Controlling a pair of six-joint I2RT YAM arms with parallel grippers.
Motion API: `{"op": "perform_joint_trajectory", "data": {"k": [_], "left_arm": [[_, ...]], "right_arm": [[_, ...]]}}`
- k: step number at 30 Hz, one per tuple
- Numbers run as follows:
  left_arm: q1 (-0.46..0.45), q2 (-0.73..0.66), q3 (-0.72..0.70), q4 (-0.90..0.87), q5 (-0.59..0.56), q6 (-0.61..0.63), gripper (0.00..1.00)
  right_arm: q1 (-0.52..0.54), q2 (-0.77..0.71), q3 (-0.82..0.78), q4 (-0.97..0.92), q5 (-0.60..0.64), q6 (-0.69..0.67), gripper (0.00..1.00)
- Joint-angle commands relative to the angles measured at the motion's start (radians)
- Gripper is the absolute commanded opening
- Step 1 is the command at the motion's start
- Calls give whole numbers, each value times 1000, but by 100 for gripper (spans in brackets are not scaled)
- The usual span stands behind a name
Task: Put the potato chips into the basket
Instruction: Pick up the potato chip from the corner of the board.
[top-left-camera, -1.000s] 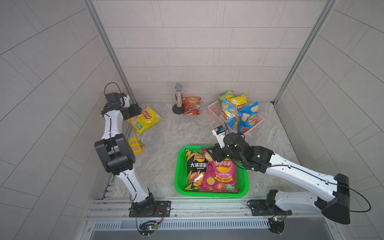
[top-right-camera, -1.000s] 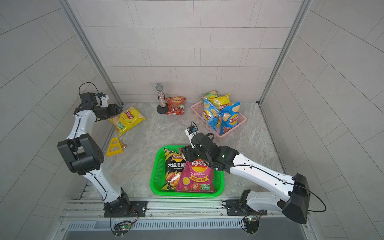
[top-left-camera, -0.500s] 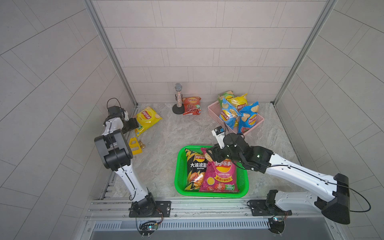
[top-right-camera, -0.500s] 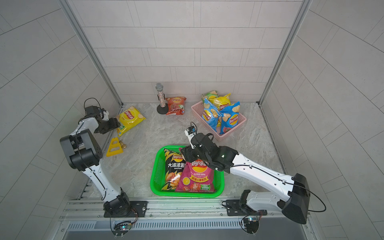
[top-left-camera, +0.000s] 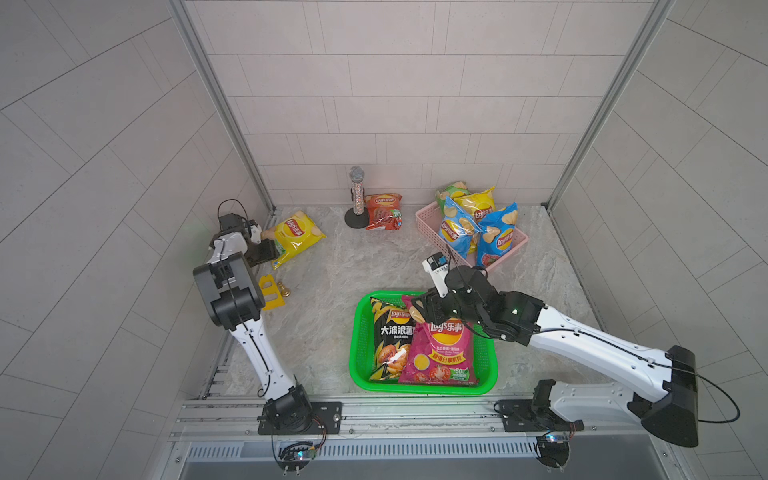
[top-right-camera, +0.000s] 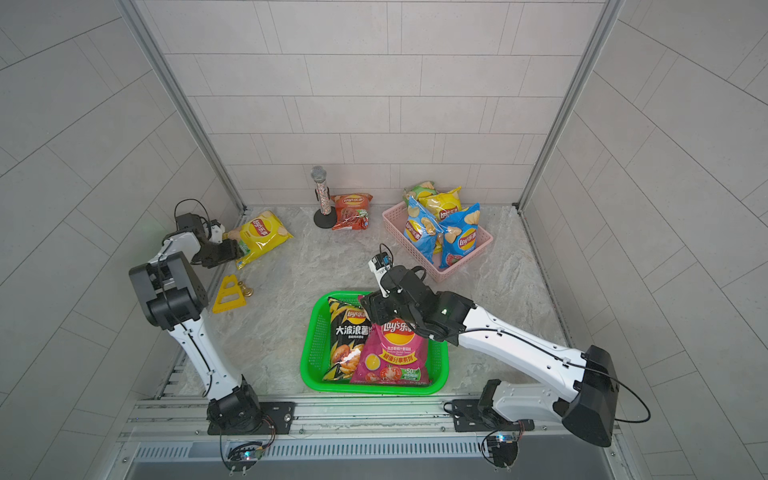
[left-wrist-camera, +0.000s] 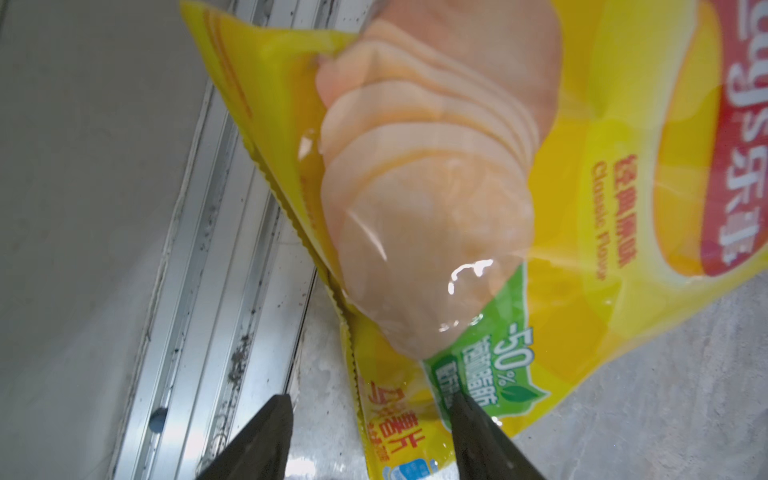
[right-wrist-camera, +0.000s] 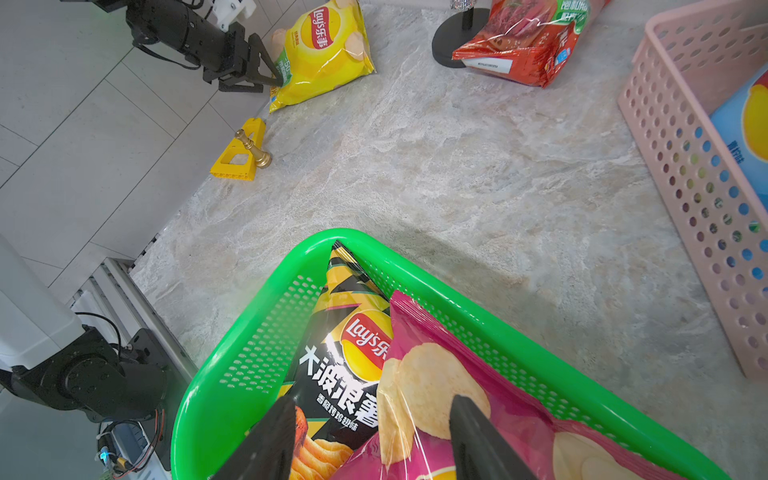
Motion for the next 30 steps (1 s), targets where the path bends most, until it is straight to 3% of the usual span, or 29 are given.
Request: {"op": "perform_joint_trajectory", "data": {"k": [1, 9, 15, 20, 30], "left_arm": [[7, 33, 40, -90, 53, 44, 61], [7, 32, 29, -109, 108, 53, 44], [7, 22, 19, -113, 121, 52, 26], [6, -36, -11, -96, 160, 28, 0], [-8, -240, -68, -47, 298, -64, 0]], "right_arm": [[-1, 2, 31, -15, 12, -7, 64], [-1, -17, 27, -20, 25, -8, 64], [0, -31, 23, -25, 33, -12, 64], [-1, -34, 26, -21, 34, -14, 64], [0, -32, 22, 3, 43, -11, 63]]}}
